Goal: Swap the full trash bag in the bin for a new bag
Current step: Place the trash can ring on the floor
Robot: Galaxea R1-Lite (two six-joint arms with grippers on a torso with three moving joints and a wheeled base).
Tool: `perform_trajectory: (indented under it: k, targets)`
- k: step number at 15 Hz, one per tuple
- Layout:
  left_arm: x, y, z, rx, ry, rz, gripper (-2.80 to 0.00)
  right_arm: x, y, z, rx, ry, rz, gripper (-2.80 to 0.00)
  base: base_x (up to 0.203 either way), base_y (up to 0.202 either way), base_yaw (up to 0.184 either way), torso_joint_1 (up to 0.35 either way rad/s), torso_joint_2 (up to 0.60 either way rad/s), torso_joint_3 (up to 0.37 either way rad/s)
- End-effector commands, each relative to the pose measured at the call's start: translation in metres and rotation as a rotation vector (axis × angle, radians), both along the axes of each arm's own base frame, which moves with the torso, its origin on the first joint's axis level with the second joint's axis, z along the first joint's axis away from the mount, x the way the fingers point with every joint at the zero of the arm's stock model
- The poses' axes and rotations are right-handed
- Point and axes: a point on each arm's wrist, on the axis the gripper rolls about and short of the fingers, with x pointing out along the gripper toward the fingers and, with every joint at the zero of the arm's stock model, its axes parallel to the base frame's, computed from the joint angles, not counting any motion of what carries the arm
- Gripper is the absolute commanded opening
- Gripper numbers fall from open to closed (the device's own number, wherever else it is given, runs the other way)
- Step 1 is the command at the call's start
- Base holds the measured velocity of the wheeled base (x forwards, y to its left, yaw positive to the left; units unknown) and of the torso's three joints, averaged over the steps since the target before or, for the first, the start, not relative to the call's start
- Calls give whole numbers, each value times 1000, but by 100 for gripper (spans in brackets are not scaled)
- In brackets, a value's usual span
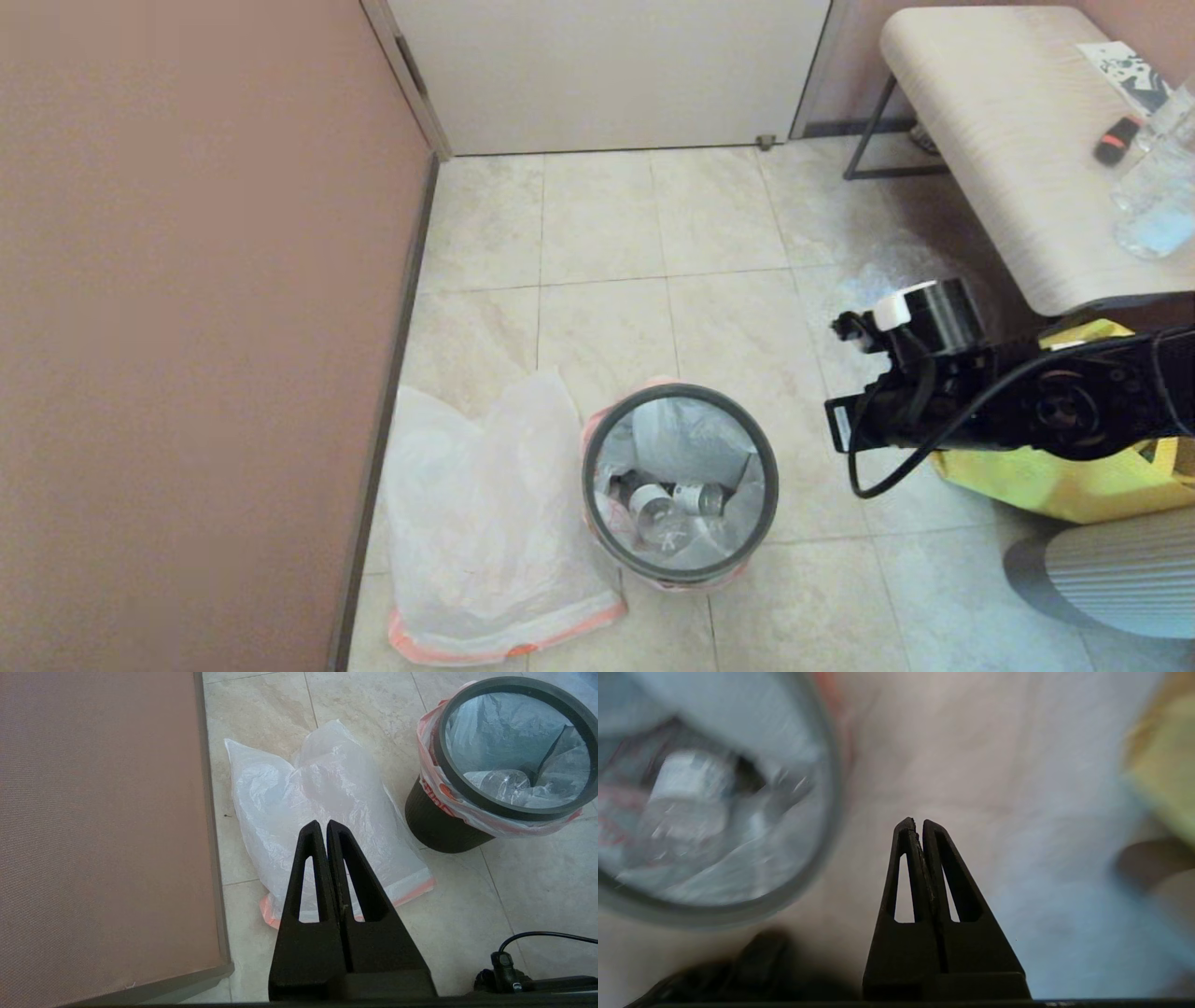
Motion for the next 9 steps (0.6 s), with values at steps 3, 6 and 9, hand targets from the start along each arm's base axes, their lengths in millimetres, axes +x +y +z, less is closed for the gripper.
perform_trajectory:
  k: [3,6,9]
  targets:
    - [0,0,0,1,0,0,-280,8,35,-57,-3,147,20,-280,0,0,0,0,0,0]
    - [0,0,0,1,-1,0,-280,9,37,-59,10,152,25,0,0,0,0,0,0,0]
    - [0,0,0,1,-1,0,-280,12,42,-60,29,122,44,0,0,0,0,0,0,0]
